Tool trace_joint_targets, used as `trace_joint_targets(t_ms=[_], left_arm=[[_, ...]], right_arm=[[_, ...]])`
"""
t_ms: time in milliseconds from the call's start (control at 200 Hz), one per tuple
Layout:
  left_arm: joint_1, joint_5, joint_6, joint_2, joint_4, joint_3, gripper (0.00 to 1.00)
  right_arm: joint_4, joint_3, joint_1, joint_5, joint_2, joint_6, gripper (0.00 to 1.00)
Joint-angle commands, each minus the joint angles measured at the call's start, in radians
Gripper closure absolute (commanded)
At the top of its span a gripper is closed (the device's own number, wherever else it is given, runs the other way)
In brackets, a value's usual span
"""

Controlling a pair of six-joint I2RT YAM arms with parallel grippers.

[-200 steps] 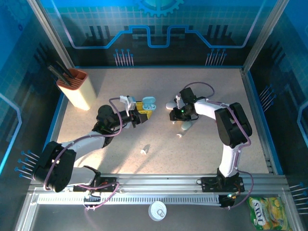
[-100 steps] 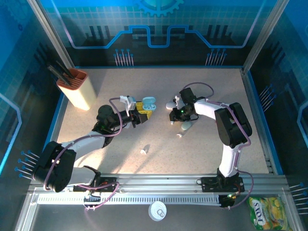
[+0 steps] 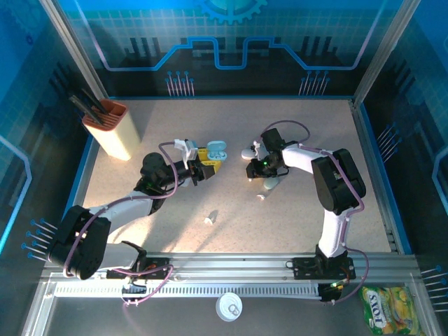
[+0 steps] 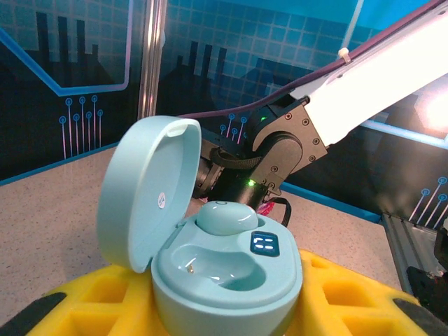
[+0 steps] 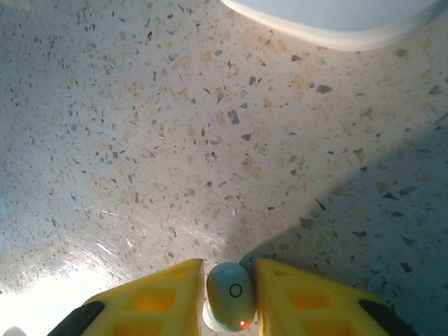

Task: Insert the wireless bluetooth earbuds into the charging case

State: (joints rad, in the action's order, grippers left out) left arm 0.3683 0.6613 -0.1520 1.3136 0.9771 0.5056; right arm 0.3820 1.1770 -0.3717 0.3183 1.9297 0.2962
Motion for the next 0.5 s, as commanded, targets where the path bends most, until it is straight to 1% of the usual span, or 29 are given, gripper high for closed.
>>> trace_joint_targets(t_ms=[0,80,220,495], left_arm=[[-0.005,-0.008,0.011,-0.005,0.026,-0.005,0.61],[-0.005,-0.009,0.011,-0.005,0.026,-0.006,0.61],[-0.005,-0.020,0.024,-0.001,0.020,-0.003,0.61],[-0.006,-0.089,0.073,0.036,0.034,-0.007,0.62]], right_arm=[[0.041,0.000,0.002,0.004,0.008,-0.029,0.78],[0.042,-0.001,0.001,-0.002,-0.004,-0.024,0.82],[0.050,-0.002,-0.004,-0.014,-0.050,-0.010,0.82],[0.086,-0.017,-0.040,-0.121,-0.265,0.034,0.82]])
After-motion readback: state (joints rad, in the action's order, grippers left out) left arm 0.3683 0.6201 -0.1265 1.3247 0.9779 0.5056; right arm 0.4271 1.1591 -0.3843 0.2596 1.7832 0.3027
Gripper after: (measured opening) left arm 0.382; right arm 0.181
